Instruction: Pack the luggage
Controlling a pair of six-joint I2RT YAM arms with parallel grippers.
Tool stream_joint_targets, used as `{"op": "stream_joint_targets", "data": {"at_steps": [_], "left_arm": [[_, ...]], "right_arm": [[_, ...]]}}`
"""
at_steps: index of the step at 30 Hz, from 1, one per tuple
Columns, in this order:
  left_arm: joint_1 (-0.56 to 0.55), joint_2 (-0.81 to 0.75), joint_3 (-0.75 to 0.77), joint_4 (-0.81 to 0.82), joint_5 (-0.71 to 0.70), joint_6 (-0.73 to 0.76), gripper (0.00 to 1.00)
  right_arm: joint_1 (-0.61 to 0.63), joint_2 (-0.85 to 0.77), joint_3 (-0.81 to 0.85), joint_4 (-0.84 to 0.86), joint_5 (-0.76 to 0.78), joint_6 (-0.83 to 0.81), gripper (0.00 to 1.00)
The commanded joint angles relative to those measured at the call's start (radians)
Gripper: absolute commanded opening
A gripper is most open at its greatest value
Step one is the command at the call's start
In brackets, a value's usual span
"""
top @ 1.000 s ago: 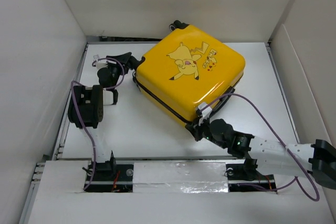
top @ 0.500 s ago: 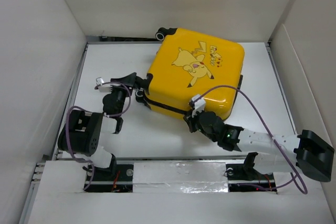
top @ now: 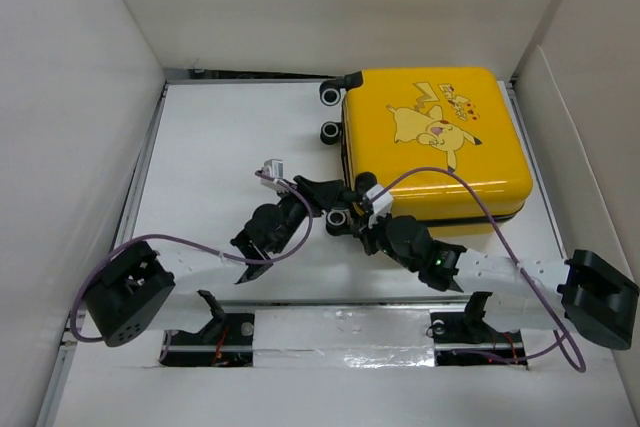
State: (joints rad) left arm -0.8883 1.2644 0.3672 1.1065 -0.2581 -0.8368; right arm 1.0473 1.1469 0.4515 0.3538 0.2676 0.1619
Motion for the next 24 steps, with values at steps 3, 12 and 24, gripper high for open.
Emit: {"op": "stream_joint_targets", "data": {"at_steps": [3, 12, 24], "left_arm": [[-0.060, -0.066, 0.134, -0.150, 0.192, 0.004, 0.69], [0.303, -0.008, 0.294, -0.280, 0.334, -0.002, 0.95], [0.537, 0.576, 0.889, -0.429, 0.573, 0.027, 0.99]], "right_arm": [[0.030, -0.100, -0.060, 0.141, -0.136, 0.105, 0.00], [0.030, -0.334, -0.128, -0.012, -0.076, 0.120, 0.00], [0.030, -0.372, -0.143, -0.042, -0.103, 0.126, 0.00]]}}
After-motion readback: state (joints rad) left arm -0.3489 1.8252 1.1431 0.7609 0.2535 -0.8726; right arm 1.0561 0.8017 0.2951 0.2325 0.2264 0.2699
